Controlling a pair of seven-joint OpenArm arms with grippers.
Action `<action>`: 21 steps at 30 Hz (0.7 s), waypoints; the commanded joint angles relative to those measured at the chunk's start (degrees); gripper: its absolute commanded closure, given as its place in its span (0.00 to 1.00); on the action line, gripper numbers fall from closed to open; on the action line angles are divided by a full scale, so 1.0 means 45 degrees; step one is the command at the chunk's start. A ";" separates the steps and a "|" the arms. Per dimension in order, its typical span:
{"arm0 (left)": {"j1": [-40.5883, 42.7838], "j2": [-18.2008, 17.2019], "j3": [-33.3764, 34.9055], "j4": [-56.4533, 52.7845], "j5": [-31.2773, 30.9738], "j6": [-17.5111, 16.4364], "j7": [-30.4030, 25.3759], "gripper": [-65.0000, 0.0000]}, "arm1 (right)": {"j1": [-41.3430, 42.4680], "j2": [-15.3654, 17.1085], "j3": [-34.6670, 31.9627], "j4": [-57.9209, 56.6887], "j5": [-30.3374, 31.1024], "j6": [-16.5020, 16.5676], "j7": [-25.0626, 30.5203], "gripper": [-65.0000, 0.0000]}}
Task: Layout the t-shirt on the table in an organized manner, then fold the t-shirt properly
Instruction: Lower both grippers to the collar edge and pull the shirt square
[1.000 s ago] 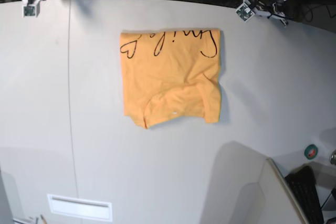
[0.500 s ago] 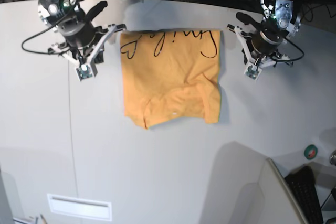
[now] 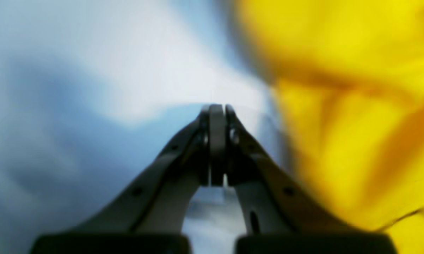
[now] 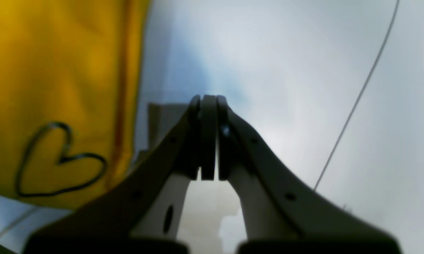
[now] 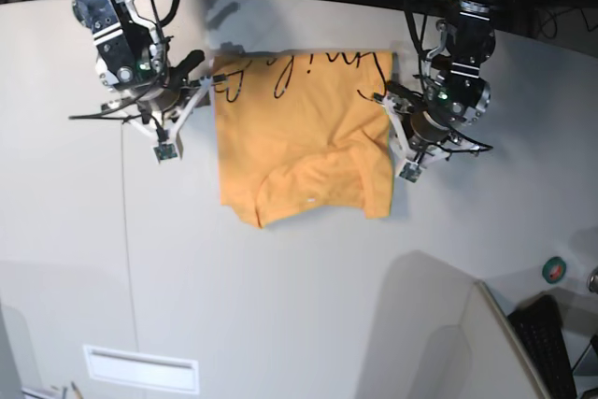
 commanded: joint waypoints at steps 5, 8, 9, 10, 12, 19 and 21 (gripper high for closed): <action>-0.0198 0.0719 0.0414 -0.0326 0.0033 -0.0171 0.0216 1.00 | -0.0197 0.0313 0.0083 0.0148 -0.0034 -0.0016 0.0694 1.00; -0.0315 0.1012 0.0550 -0.0346 0.0033 -0.0171 0.0255 1.00 | -0.0236 0.0352 0.0083 0.0148 -0.0034 -0.0035 0.0753 1.00; -0.0335 0.1051 0.0843 -0.0326 0.0053 -0.0171 0.0275 1.00 | -0.0236 0.0372 0.0083 0.0148 -0.0034 -0.0035 0.0753 1.00; -0.0335 0.1051 0.1078 -0.0268 0.0053 -0.0171 0.0275 1.00 | -0.0236 0.0392 0.0083 0.0148 -0.0034 -0.0035 0.0753 1.00; -0.0335 0.1090 0.1644 -0.0248 0.0053 -0.0152 0.0294 1.00 | -0.0216 0.0411 0.0083 0.0148 -0.0034 -0.0035 0.0753 1.00; -0.0374 0.1110 0.1820 -0.0209 -0.0084 0.0923 0.0275 1.00 | -0.0216 0.0646 0.0103 0.0148 -0.0034 -0.0055 0.0772 1.00; -0.0510 0.1012 0.1801 0.0006 -0.0084 0.1020 0.0275 1.00 | -0.0353 0.0665 0.0532 0.0246 -0.0034 -0.0211 0.0772 1.00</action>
